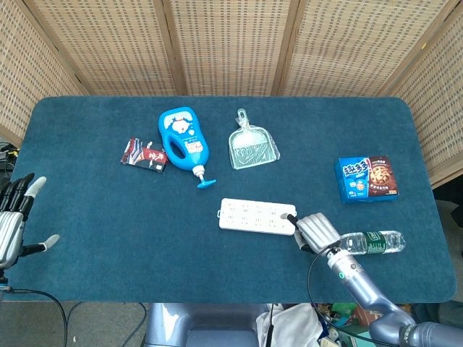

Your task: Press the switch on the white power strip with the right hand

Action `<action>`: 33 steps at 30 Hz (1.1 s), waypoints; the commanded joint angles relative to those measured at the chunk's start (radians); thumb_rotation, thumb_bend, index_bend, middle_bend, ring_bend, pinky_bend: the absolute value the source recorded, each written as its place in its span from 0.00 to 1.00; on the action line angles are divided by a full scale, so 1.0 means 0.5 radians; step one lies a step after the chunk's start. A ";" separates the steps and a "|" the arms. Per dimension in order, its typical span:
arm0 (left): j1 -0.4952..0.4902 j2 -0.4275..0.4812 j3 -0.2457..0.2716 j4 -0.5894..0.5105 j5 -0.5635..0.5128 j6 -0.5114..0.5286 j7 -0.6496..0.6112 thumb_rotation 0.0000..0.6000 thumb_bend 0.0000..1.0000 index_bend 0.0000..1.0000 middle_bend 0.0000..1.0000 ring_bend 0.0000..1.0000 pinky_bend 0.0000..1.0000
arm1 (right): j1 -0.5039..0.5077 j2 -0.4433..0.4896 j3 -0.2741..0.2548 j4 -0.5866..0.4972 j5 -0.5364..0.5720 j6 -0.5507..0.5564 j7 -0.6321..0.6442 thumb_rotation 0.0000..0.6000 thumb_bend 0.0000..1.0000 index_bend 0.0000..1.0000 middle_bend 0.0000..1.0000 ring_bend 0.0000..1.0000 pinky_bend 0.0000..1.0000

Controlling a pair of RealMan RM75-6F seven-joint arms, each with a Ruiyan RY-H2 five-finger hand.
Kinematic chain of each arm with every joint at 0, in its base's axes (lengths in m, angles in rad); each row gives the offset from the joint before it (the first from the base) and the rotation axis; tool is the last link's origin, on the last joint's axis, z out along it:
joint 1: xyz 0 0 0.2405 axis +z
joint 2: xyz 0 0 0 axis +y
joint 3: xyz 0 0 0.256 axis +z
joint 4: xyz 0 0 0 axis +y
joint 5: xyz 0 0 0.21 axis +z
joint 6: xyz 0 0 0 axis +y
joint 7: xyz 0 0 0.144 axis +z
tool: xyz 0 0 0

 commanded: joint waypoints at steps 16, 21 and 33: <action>-0.003 -0.007 0.004 0.001 -0.008 -0.005 0.013 1.00 0.09 0.00 0.00 0.00 0.00 | 0.086 -0.067 0.004 0.060 0.234 -0.093 -0.146 1.00 0.69 0.22 0.98 1.00 1.00; -0.005 -0.006 0.003 0.002 -0.007 -0.006 0.012 1.00 0.09 0.00 0.00 0.00 0.00 | 0.102 -0.083 -0.006 0.068 0.278 -0.106 -0.181 1.00 0.69 0.22 0.98 1.00 1.00; -0.004 -0.008 0.008 0.001 -0.002 -0.005 0.015 1.00 0.09 0.00 0.00 0.00 0.00 | 0.133 -0.100 -0.053 0.091 0.380 -0.155 -0.253 1.00 0.69 0.24 0.98 1.00 1.00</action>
